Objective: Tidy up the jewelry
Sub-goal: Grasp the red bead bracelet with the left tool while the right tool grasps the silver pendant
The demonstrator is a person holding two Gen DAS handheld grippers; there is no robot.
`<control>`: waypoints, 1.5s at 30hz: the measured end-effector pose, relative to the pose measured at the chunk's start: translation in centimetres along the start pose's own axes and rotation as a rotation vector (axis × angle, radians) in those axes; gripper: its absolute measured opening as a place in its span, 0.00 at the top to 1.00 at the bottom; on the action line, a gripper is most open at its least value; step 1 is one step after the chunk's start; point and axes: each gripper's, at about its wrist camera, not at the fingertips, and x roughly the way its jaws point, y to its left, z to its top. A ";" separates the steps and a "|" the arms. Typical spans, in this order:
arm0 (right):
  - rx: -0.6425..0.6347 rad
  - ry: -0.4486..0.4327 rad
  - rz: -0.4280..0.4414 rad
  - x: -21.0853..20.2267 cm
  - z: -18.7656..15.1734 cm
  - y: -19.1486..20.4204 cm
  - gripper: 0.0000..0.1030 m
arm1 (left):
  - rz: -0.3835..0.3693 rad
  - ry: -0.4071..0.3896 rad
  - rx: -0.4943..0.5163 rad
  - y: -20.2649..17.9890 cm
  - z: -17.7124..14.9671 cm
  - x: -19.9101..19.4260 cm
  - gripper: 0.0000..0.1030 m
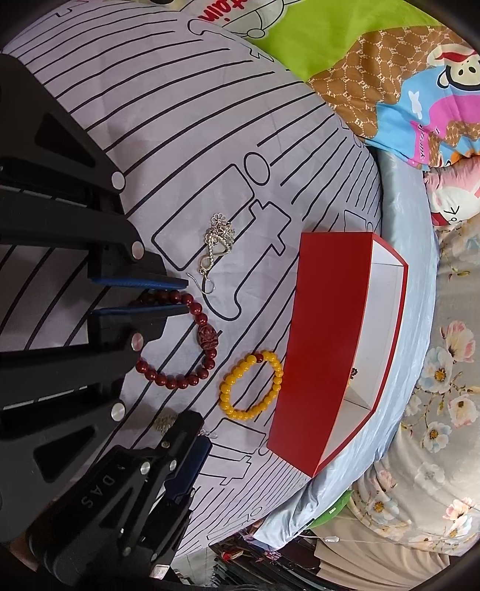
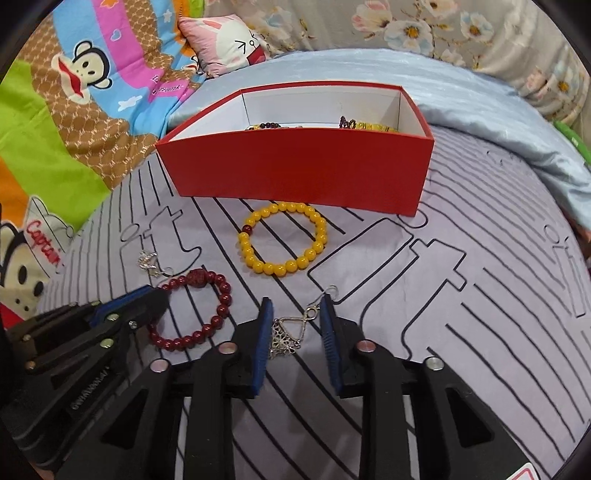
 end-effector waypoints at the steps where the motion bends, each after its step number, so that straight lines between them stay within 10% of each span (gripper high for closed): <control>1: 0.001 -0.001 0.000 0.0 0.0 0.0 0.78 | -0.001 0.000 -0.002 0.0 0.0 0.0 0.93; 8: 0.047 0.013 0.028 -0.2 0.1 -0.9 0.96 | -0.031 0.012 -0.032 0.4 0.0 -0.1 0.93; 34: 0.101 0.034 0.054 2.4 4.3 -1.4 0.83 | -0.095 0.034 -0.085 1.2 -0.2 -0.5 0.93; 45: 0.094 0.029 0.052 2.5 4.3 -1.4 0.93 | -0.107 0.043 -0.097 1.3 -0.1 -0.7 0.93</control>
